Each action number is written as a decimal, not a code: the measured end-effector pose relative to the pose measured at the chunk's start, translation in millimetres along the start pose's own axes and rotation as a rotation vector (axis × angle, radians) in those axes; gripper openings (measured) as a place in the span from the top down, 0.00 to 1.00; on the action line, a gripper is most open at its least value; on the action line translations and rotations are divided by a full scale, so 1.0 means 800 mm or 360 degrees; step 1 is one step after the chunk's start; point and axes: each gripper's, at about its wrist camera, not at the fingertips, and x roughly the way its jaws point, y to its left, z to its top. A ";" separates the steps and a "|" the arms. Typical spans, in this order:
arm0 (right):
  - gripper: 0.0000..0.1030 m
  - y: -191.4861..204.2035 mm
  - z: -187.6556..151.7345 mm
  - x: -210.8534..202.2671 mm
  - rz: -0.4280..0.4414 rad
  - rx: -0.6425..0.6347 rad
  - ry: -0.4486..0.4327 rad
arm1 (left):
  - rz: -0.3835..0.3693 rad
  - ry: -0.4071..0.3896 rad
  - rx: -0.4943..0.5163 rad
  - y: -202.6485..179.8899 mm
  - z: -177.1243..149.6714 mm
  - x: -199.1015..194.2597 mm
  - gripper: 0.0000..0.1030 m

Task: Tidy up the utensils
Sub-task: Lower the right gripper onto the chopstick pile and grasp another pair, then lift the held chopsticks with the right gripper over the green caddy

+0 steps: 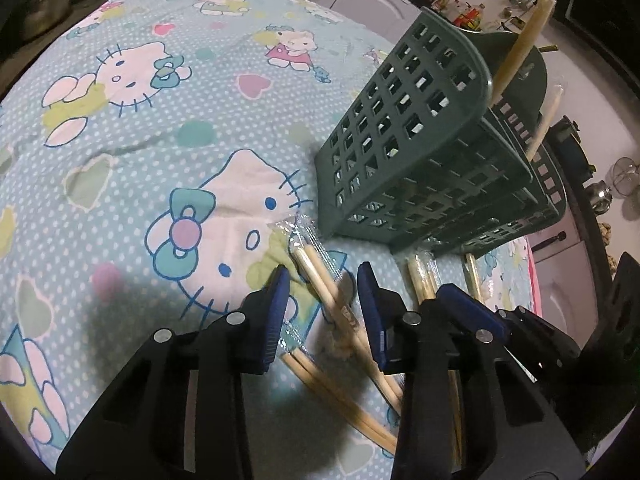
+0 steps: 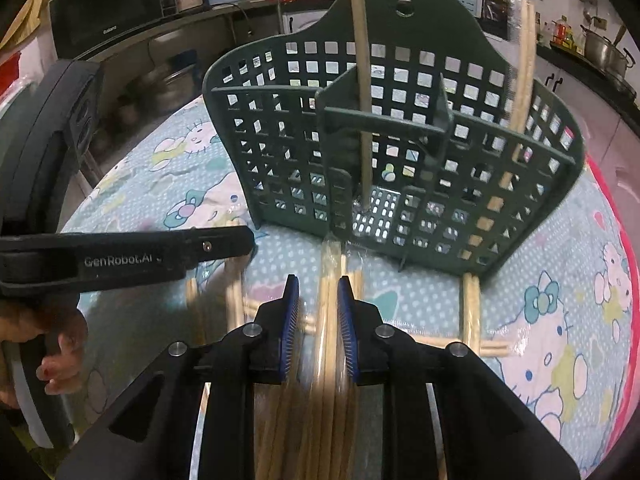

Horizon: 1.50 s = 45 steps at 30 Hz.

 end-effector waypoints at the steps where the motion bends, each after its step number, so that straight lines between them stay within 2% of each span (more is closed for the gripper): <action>1: 0.81 0.001 0.002 0.003 -0.0003 -0.0004 0.0005 | 0.0008 0.0001 -0.0001 0.000 0.001 0.001 0.76; 5: 0.81 0.002 0.008 0.012 -0.0025 -0.0012 0.0024 | 0.0023 0.0011 -0.0007 0.002 0.005 0.004 0.80; 10: 0.88 0.007 0.015 0.023 -0.0028 -0.0011 0.0033 | 0.0019 0.0026 -0.0022 0.003 0.014 0.008 0.81; 13: 0.89 0.009 0.015 0.020 -0.0017 -0.0022 0.0032 | 0.0018 0.0032 -0.0024 0.004 0.021 0.010 0.85; 26: 0.89 -0.020 0.006 -0.049 0.0077 0.0112 -0.0131 | -0.0074 0.0004 -0.0061 0.032 0.022 0.000 0.91; 37: 0.90 -0.048 -0.010 -0.115 0.0088 0.0218 -0.0292 | -0.0074 -0.0215 -0.0003 0.028 0.012 -0.062 0.92; 45: 0.90 -0.049 -0.013 -0.160 0.0049 0.0222 -0.0412 | -0.0098 -0.0379 0.0130 -0.006 0.001 -0.109 0.94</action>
